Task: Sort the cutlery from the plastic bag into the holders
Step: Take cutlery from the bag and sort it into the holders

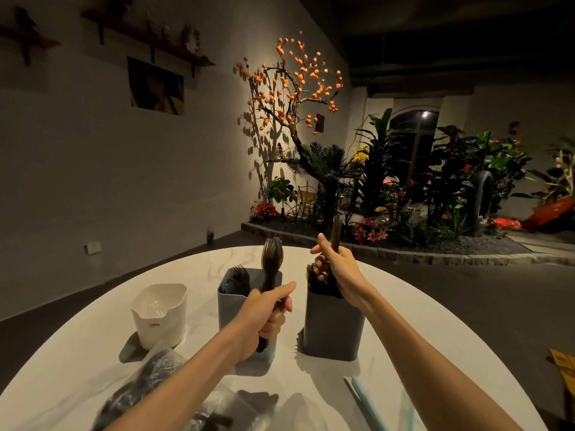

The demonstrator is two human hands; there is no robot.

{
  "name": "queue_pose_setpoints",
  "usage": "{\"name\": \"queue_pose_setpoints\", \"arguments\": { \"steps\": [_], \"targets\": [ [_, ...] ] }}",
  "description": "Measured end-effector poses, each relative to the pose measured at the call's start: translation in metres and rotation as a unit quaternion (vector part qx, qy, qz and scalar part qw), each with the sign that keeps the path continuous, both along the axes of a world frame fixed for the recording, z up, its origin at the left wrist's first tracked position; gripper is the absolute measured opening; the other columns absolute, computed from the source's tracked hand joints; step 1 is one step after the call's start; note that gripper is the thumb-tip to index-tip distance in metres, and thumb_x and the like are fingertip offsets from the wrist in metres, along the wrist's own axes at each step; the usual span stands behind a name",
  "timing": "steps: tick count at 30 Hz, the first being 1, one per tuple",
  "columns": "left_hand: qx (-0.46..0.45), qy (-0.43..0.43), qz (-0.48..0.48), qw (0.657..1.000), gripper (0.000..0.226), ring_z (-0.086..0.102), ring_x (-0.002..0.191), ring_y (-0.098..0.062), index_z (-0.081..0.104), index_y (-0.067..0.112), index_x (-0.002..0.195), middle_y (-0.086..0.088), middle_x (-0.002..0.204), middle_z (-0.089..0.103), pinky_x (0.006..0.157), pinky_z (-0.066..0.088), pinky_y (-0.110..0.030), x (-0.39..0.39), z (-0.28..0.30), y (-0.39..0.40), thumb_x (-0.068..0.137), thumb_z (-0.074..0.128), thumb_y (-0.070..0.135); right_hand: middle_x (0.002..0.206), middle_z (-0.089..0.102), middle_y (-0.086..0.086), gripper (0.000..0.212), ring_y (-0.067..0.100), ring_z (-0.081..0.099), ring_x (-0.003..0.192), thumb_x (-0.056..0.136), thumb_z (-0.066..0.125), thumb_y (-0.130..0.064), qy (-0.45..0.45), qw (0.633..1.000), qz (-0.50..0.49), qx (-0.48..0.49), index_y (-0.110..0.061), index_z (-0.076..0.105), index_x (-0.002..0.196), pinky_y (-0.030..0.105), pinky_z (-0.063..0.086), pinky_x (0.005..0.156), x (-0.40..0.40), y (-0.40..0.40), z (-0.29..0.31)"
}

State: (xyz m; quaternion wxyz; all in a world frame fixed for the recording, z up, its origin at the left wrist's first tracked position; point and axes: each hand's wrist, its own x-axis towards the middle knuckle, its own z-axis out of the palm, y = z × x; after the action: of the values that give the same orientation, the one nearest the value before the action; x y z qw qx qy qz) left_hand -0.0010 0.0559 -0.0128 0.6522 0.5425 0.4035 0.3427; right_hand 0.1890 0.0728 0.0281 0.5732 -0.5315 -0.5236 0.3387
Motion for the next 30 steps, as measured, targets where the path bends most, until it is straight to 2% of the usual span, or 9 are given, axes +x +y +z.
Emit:
{"name": "queue_pose_setpoints", "arguments": {
  "steps": [4, 7, 9, 13, 16, 19, 23, 26, 30],
  "targets": [
    [-0.010, -0.002, -0.003, 1.000, 0.047, 0.031, 0.041, -0.009, 0.060, 0.012, 0.058, -0.002, 0.052, 0.043, 0.043, 0.025, -0.019, 0.000, 0.002, -0.005, 0.096, 0.062, 0.039, 0.097, 0.069, 0.002, 0.033, 0.015, 0.065, 0.097, 0.091, 0.069, -0.043, -0.063, 0.996, -0.025, 0.050, -0.014, 0.068, 0.106, 0.016, 0.050, 0.073, 0.002, -0.002, -0.004],
    [-0.016, 0.001, -0.003, 1.000, 0.047, 0.029, 0.041, -0.009, 0.058, 0.013, 0.056, -0.002, 0.052, 0.041, 0.043, 0.025, -0.019, 0.000, 0.005, -0.011, 0.096, 0.064, 0.038, 0.112, 0.060, -0.015, 0.034, 0.007, 0.058, 0.110, 0.085, 0.073, -0.051, -0.150, 0.980, -0.088, 0.099, -0.029, 0.067, 0.110, 0.019, 0.048, 0.087, -0.003, -0.005, -0.001],
    [-0.018, 0.000, -0.005, 1.000, 0.050, 0.029, 0.041, -0.010, 0.056, 0.013, 0.053, -0.003, 0.052, 0.040, 0.043, 0.025, -0.020, 0.000, 0.008, -0.015, 0.096, 0.065, 0.038, 0.111, 0.059, -0.018, 0.030, 0.004, 0.059, 0.104, 0.087, 0.069, -0.052, -0.165, 0.970, -0.100, 0.150, -0.030, 0.068, 0.108, 0.017, 0.046, 0.084, -0.014, -0.017, 0.011],
    [-0.019, -0.008, 0.026, 0.999, 0.052, 0.027, 0.040, -0.010, 0.050, 0.012, 0.051, -0.002, 0.048, 0.038, 0.043, 0.024, -0.022, 0.002, 0.014, -0.021, 0.099, 0.061, 0.032, 0.111, 0.068, -0.004, 0.046, 0.007, 0.062, 0.065, 0.085, 0.064, -0.053, -0.117, 0.982, 0.128, 0.072, -0.026, 0.059, 0.123, 0.016, 0.047, 0.053, -0.049, -0.049, 0.036],
    [-0.018, -0.012, 0.055, 0.998, 0.046, 0.030, 0.041, -0.011, 0.053, 0.010, 0.058, -0.002, 0.047, 0.040, 0.043, 0.026, -0.022, 0.003, 0.015, -0.024, 0.099, 0.060, 0.029, 0.117, 0.068, -0.003, 0.045, 0.011, 0.068, 0.097, 0.090, 0.069, -0.046, -0.209, 0.967, 0.146, 0.012, -0.026, 0.057, 0.128, 0.025, 0.058, 0.072, -0.068, -0.049, 0.034],
    [0.039, 0.025, 0.095, 0.994, 0.031, 0.038, 0.044, -0.011, 0.061, 0.010, 0.070, -0.001, 0.049, 0.048, 0.044, 0.033, -0.023, -0.005, 0.017, -0.024, 0.094, 0.068, 0.029, 0.121, 0.065, 0.001, 0.036, 0.017, 0.064, 0.112, 0.097, 0.062, -0.040, -0.180, 0.971, 0.159, -0.004, -0.023, 0.054, 0.127, 0.032, 0.055, 0.088, -0.081, -0.045, 0.036],
    [0.143, 0.036, 0.108, 0.983, 0.010, 0.058, 0.070, -0.011, 0.069, 0.018, 0.096, 0.003, 0.074, 0.068, 0.058, 0.044, -0.020, -0.028, 0.032, -0.013, 0.091, 0.073, 0.025, 0.106, 0.064, 0.003, 0.028, 0.009, 0.062, 0.092, 0.102, 0.054, -0.031, -0.151, 0.973, 0.171, 0.038, -0.014, 0.048, 0.125, 0.024, 0.051, 0.075, -0.093, -0.034, 0.057],
    [0.200, 0.029, 0.121, 0.972, 0.033, 0.064, 0.102, -0.016, 0.065, 0.022, 0.119, 0.001, 0.111, 0.069, 0.074, 0.052, -0.019, -0.046, 0.038, 0.002, 0.089, 0.075, 0.014, 0.095, 0.061, 0.003, 0.022, 0.005, 0.058, 0.078, 0.105, 0.049, -0.026, -0.156, 0.977, 0.118, 0.088, -0.009, 0.046, 0.118, 0.016, 0.047, 0.061, -0.103, -0.018, 0.074],
    [0.237, 0.046, 0.204, 0.949, 0.043, 0.058, 0.113, -0.016, 0.062, 0.025, 0.122, -0.003, 0.120, 0.061, 0.070, 0.051, -0.015, -0.071, 0.025, 0.024, 0.088, 0.069, 0.001, 0.100, 0.061, 0.005, 0.023, 0.012, 0.060, 0.088, 0.105, 0.047, -0.024, -0.228, 0.969, 0.056, 0.078, -0.008, 0.043, 0.120, 0.024, 0.049, 0.071, -0.112, 0.011, 0.071]
  ]
}}
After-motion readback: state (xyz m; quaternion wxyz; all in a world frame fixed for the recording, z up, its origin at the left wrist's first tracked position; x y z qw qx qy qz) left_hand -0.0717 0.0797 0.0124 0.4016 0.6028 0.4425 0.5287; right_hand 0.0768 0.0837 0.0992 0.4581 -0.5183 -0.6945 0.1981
